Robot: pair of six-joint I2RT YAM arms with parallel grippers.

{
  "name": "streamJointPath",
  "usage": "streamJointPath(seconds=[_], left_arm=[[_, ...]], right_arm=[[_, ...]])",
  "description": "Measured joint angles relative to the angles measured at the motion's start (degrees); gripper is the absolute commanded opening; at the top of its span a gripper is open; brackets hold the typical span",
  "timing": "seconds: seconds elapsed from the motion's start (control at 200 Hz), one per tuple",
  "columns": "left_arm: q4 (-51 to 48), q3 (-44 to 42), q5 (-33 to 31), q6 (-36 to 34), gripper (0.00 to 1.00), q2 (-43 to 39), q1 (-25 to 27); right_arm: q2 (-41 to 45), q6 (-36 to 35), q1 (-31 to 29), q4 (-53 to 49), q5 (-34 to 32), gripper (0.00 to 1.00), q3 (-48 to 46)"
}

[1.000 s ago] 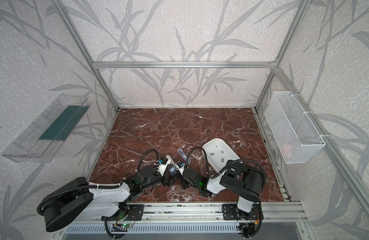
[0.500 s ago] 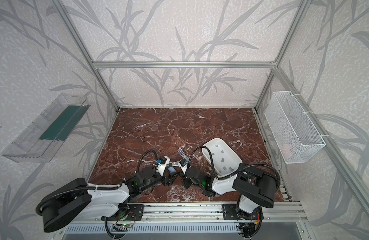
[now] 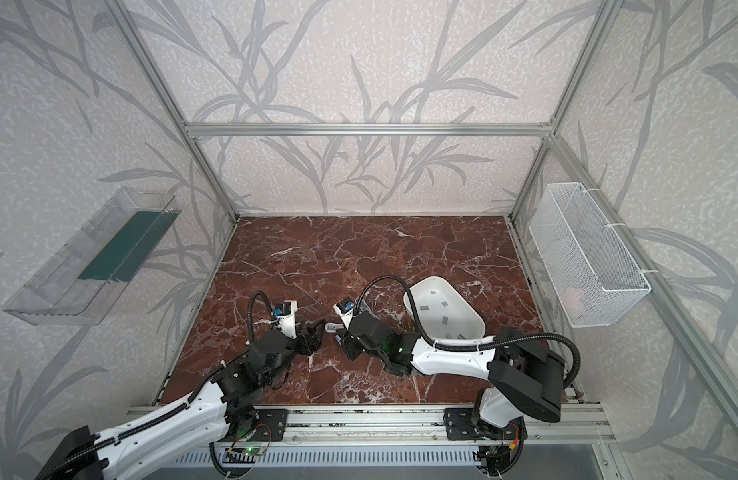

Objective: Load the staples into the stapler

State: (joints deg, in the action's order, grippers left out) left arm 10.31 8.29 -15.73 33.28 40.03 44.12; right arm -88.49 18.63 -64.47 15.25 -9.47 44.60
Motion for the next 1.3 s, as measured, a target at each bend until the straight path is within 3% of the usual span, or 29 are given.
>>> streamJointPath(seconds=[0.33,0.79,1.3], left_arm=[[0.4,-0.2,3.5,1.6,0.72,7.3,-0.7],[7.3,0.2,8.6,2.5,0.70,18.0,-0.8],[11.3,1.1,10.1,2.5,0.70,22.0,-0.8]], right_arm=[[-6.8,0.8,-0.6,-8.0,-0.1,0.25,3.8],[-8.0,2.8,-1.4,-7.7,-0.1,0.24,3.7],[-11.7,4.8,-4.9,-3.9,-5.6,0.21,4.2]])
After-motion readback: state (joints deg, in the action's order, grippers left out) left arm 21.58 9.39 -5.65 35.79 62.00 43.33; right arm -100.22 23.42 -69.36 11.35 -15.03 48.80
